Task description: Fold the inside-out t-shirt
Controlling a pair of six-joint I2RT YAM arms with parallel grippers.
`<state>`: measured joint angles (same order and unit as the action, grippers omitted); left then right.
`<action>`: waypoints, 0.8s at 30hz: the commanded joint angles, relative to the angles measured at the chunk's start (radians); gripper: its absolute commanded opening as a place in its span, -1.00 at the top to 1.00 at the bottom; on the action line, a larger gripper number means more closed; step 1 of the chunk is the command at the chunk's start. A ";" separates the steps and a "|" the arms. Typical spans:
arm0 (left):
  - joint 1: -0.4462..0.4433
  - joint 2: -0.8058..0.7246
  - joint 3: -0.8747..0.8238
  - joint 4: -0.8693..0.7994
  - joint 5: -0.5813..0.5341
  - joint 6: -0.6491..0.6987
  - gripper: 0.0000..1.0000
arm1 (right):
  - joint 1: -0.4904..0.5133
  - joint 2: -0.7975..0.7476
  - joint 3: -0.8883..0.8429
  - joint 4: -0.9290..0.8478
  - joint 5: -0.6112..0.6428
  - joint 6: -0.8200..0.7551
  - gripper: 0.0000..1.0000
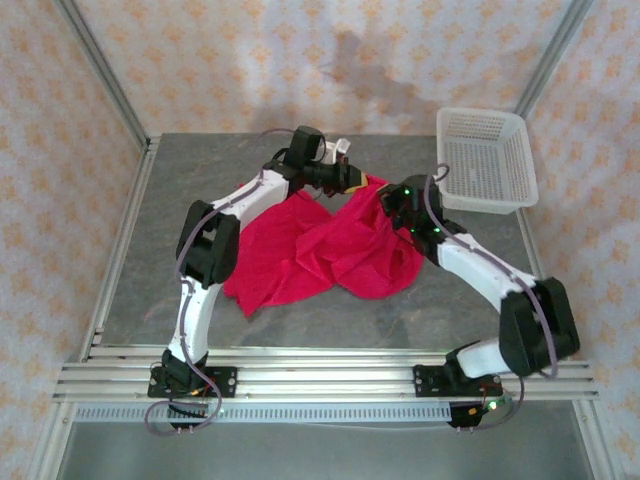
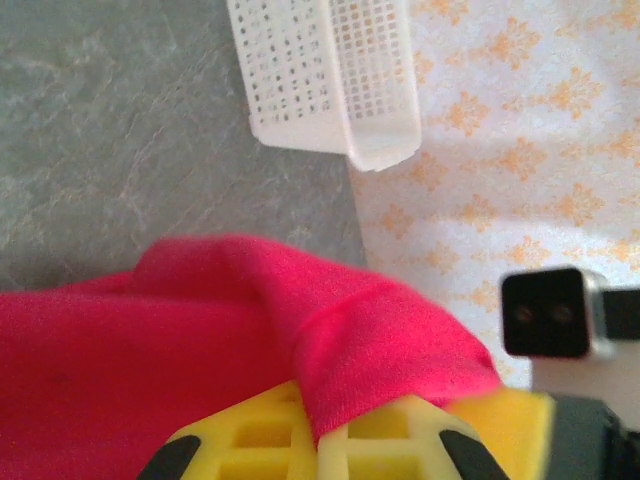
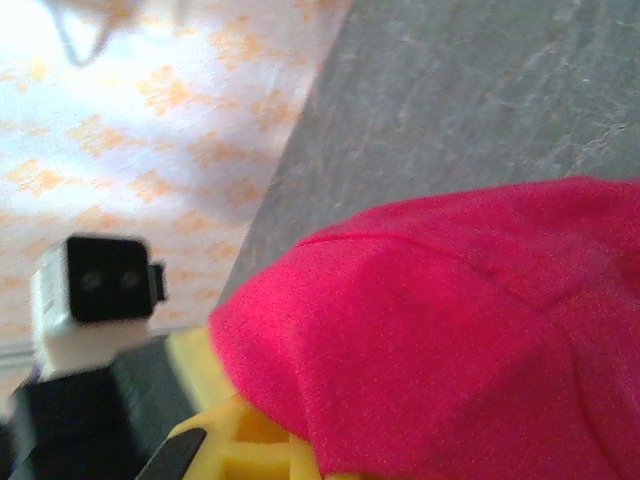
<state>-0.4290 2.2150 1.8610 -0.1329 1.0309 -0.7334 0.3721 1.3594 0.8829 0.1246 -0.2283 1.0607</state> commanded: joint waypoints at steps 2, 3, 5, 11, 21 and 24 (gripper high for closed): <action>0.012 0.025 0.082 -0.087 -0.037 0.054 0.74 | -0.007 -0.133 0.009 -0.166 -0.056 -0.054 1.00; 0.011 0.023 0.084 -0.099 -0.042 0.062 0.72 | -0.007 -0.154 0.016 -0.183 -0.068 -0.052 1.00; 0.010 0.011 0.076 -0.137 -0.063 0.104 0.65 | -0.008 -0.191 0.044 -0.228 -0.104 -0.046 1.00; 0.011 -0.085 -0.011 -0.304 -0.191 0.308 0.37 | -0.033 -0.216 0.136 -0.355 -0.246 -0.031 1.00; -0.056 -0.367 -0.402 -0.227 -0.236 0.557 0.23 | -0.118 0.064 0.068 -0.255 -0.383 -0.003 1.00; -0.142 -0.354 -0.395 -0.287 -0.296 0.694 0.21 | -0.131 0.142 0.102 -0.225 -0.438 0.014 1.00</action>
<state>-0.4934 1.8610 1.4723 -0.3939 0.7952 -0.2047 0.2504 1.4738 0.9424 -0.1566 -0.5949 1.0538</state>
